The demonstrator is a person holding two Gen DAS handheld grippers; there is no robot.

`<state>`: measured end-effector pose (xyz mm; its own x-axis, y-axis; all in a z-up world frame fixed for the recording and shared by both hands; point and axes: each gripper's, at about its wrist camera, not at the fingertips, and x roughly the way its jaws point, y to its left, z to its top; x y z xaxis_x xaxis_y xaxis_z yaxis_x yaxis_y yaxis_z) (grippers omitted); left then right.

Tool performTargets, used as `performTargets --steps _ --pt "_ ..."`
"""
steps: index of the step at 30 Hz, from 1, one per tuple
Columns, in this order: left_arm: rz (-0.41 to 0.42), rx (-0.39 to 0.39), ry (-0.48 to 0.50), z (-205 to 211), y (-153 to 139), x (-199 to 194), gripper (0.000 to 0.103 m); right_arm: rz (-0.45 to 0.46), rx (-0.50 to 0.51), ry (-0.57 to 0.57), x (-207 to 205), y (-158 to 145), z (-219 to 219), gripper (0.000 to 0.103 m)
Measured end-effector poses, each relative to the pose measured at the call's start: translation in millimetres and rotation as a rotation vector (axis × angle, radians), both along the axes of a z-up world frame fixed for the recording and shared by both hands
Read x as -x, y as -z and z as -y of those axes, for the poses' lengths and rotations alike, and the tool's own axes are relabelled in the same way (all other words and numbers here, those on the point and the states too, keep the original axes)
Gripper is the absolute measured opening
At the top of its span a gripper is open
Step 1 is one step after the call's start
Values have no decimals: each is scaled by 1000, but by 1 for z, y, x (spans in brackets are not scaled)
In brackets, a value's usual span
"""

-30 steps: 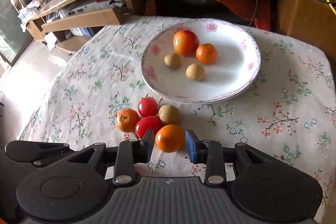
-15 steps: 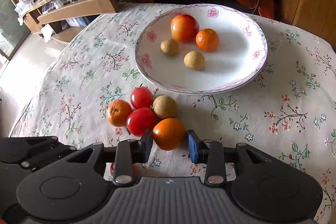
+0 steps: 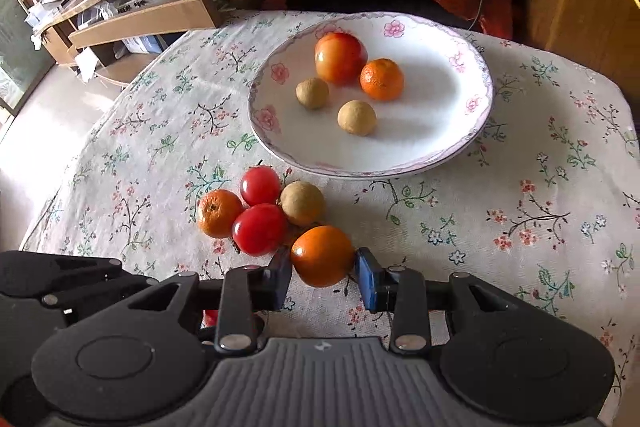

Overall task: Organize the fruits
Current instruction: 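Carry the red tomato into the bowl and open left gripper while right carries the orange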

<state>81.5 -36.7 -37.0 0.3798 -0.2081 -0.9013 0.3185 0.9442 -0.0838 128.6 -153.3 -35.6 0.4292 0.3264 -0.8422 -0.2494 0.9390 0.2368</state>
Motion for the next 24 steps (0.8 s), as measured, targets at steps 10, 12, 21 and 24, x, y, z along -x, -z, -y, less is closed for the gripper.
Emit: performTargets --steps 10,12,21,24 --pt "23 -29 6 9 1 1 35 -1 0 21 4 -1 10 35" --pt "21 -26 1 8 1 0 34 4 2 22 5 -2 11 35" --pt "61 14 -30 1 -20 0 34 36 0 30 13 -14 14 35" --pt "75 23 -45 0 -27 -6 34 45 -1 41 14 -18 18 35"
